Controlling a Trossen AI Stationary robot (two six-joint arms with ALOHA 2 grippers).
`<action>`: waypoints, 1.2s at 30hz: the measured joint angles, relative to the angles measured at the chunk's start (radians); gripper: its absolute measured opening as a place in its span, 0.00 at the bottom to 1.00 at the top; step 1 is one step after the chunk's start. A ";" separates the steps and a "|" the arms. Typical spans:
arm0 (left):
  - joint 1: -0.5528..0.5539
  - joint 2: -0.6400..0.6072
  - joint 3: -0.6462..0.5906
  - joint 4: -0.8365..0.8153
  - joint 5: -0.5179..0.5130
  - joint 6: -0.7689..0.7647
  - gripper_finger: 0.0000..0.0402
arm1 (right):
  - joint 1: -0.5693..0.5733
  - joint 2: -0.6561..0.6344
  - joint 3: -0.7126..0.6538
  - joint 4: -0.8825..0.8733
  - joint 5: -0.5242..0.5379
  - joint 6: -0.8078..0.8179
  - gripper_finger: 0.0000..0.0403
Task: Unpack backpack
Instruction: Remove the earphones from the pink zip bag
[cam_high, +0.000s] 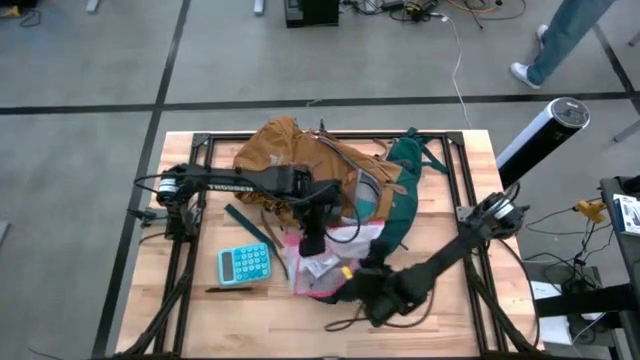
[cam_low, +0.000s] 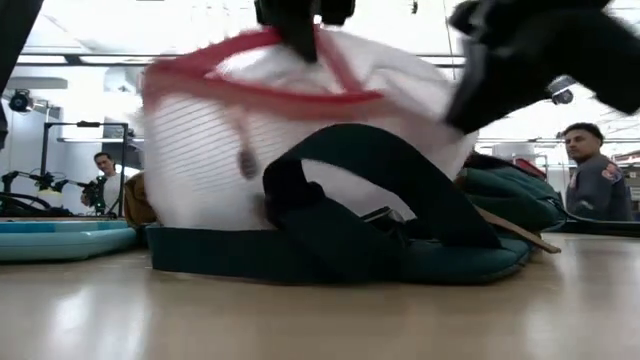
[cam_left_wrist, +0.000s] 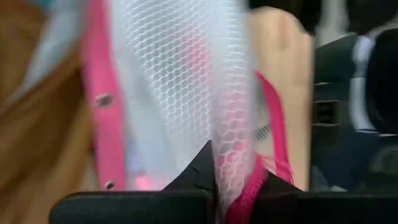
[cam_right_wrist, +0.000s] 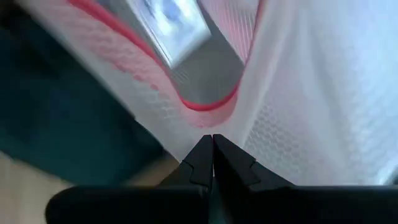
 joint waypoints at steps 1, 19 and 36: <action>-0.017 0.004 -0.003 0.041 0.004 -0.008 0.00 | 0.013 -0.015 -0.015 -0.036 0.003 0.042 0.00; -0.109 0.203 -0.017 0.638 -0.165 -0.260 0.00 | 0.372 -0.462 -0.343 0.396 0.207 0.380 0.02; -0.127 0.222 -0.002 0.676 -0.043 -0.314 0.00 | 0.225 -0.419 -0.381 0.502 0.089 0.136 0.53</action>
